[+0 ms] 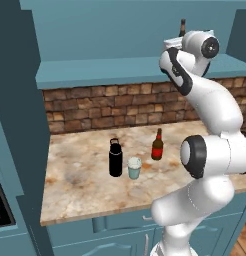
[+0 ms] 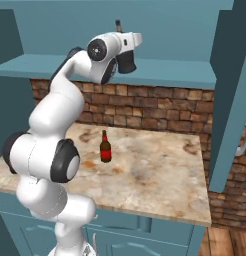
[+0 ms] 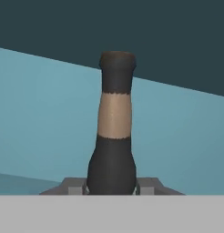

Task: Sort all alcoholic drinks to one cabinet, and non-alcoholic drinks to the other.

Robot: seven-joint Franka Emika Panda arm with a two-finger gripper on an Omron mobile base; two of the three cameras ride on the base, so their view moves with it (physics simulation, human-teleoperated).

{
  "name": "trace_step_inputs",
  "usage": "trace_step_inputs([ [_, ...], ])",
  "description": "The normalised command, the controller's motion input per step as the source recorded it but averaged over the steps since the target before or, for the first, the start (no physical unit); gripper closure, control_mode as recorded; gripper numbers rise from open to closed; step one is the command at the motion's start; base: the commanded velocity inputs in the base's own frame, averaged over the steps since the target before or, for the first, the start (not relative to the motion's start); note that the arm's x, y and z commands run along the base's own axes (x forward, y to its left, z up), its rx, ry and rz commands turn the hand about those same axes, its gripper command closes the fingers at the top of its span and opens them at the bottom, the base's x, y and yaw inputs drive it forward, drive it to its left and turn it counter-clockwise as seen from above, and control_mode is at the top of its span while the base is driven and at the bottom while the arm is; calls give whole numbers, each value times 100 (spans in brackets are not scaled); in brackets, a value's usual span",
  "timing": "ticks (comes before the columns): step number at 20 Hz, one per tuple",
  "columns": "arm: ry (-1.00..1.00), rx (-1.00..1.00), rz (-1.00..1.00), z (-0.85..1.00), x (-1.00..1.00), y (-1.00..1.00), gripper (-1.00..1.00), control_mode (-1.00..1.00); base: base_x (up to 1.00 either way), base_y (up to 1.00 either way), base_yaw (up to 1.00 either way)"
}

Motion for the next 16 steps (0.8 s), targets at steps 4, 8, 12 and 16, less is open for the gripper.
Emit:
trace_step_inputs([
  [4,-2,0,0,-4,10,-3,-100,-100,0,0,0],
  [8,0,0,0,10,0,-4,-100,-100,0,0,0],
  [12,0,1,0,35,-19,0,-100,-100,0,0,0],
  [16,1,4,0,17,-64,0,-100,-100,0,0,0],
])
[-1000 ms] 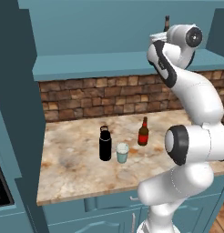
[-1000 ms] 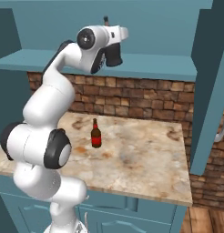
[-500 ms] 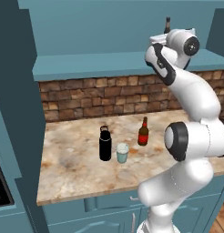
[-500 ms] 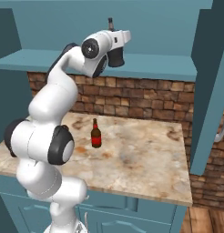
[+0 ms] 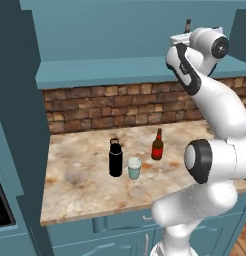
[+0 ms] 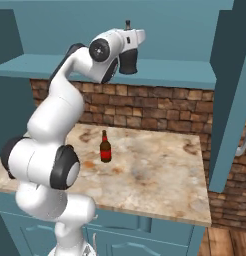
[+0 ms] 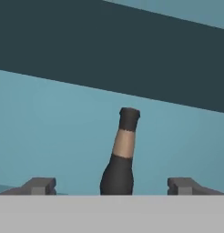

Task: Sort all alcoholic drinks to one cabinet, and non-alcoholic drinks to the other.

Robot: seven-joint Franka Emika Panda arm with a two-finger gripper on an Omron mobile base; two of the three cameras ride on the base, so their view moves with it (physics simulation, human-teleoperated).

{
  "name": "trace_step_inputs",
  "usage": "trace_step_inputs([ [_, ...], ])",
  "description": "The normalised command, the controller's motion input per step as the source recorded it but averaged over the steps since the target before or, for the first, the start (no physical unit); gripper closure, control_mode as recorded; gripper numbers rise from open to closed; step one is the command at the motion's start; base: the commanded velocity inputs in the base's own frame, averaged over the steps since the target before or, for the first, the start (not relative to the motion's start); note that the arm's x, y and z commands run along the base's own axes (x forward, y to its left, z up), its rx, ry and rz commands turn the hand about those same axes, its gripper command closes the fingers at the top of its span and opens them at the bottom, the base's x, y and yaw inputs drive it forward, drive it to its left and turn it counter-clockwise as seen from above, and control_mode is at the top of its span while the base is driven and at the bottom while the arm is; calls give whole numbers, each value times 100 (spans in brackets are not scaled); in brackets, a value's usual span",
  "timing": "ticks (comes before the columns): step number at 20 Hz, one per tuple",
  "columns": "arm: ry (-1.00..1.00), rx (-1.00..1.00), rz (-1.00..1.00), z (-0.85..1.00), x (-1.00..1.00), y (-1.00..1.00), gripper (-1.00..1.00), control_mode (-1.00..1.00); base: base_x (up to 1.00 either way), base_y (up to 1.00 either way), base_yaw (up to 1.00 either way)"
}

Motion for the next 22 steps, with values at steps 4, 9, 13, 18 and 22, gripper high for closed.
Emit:
trace_step_inputs([
  [4,3,1,0,-8,-100,2,-100,-100,0,0,0],
  [9,27,0,0,-51,-91,29,-100,-100,0,0,0],
  [13,28,2,-2,-52,-75,6,-100,-100,0,0,0],
  [18,22,1,-8,-24,-28,0,-100,-100,0,0,0],
  [22,43,0,-28,-81,-1,32,-100,-100,0,0,0],
])
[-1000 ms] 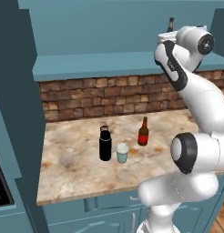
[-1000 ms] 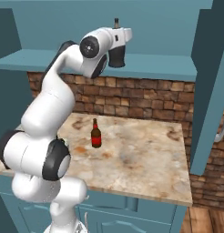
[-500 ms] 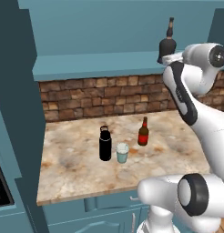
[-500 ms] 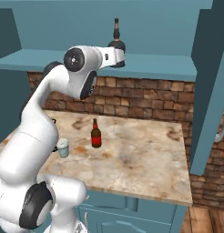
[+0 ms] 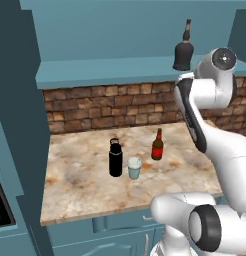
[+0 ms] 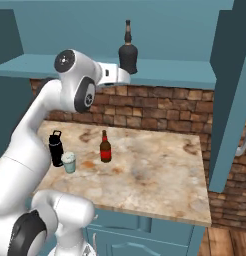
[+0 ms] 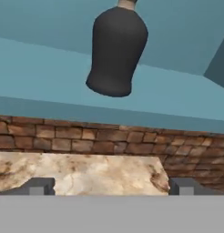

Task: Sort all alcoholic drinks to one cabinet, and non-alcoholic drinks to the other.

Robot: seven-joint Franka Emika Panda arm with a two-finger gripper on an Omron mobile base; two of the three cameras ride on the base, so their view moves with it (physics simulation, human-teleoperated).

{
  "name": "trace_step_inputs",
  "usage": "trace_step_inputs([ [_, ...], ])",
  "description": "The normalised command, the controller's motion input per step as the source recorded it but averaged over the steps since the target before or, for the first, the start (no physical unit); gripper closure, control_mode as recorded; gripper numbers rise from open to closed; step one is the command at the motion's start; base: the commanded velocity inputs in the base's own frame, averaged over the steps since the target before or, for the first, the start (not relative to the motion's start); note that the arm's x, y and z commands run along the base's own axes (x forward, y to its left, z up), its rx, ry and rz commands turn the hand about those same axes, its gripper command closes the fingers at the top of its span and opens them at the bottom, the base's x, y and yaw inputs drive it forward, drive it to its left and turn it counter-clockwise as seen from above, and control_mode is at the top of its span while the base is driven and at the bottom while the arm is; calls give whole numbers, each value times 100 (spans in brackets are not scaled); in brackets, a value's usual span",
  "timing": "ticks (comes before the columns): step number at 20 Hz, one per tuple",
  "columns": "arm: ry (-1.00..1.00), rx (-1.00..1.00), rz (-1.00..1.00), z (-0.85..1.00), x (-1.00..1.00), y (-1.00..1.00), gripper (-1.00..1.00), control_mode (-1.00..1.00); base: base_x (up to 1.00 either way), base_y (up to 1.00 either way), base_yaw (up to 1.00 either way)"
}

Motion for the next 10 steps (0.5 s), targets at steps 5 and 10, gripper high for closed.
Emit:
trace_step_inputs([
  [5,40,1,-30,-98,-1,58,-100,-100,0,0,0],
  [10,34,17,-17,-99,0,17,-100,-100,0,0,0],
])
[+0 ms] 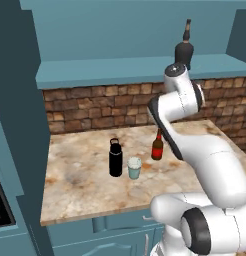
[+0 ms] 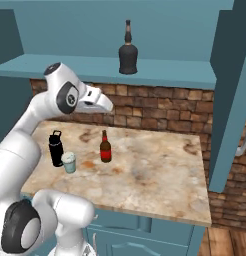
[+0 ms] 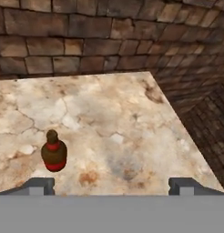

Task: Sort all alcoholic drinks to one cabinet, and non-alcoholic drinks to the other.

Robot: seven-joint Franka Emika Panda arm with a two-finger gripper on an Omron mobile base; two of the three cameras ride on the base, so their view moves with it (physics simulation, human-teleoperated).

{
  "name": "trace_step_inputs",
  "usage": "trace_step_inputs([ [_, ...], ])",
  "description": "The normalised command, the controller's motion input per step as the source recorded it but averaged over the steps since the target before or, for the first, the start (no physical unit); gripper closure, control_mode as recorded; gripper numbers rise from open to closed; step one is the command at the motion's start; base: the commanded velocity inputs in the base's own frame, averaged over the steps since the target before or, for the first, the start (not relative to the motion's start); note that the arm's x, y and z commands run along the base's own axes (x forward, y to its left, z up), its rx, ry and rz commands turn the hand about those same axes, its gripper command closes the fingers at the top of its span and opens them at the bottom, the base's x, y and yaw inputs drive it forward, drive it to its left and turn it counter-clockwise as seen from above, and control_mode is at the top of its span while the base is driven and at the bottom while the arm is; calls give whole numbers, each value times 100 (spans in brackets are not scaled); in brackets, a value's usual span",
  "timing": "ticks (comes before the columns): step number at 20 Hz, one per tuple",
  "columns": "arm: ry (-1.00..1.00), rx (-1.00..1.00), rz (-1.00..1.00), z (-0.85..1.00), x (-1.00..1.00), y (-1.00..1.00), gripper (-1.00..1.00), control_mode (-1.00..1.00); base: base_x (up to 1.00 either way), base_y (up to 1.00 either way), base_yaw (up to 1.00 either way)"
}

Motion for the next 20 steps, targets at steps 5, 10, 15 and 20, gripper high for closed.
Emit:
trace_step_inputs([
  [5,20,25,7,-100,24,-24,-100,-100,0,0,0],
  [10,3,8,10,-100,10,-6,-100,-100,0,0,0],
  [15,0,0,8,-77,3,6,-100,-100,0,0,0],
  [20,0,1,4,-47,35,2,-100,-100,0,0,0],
])
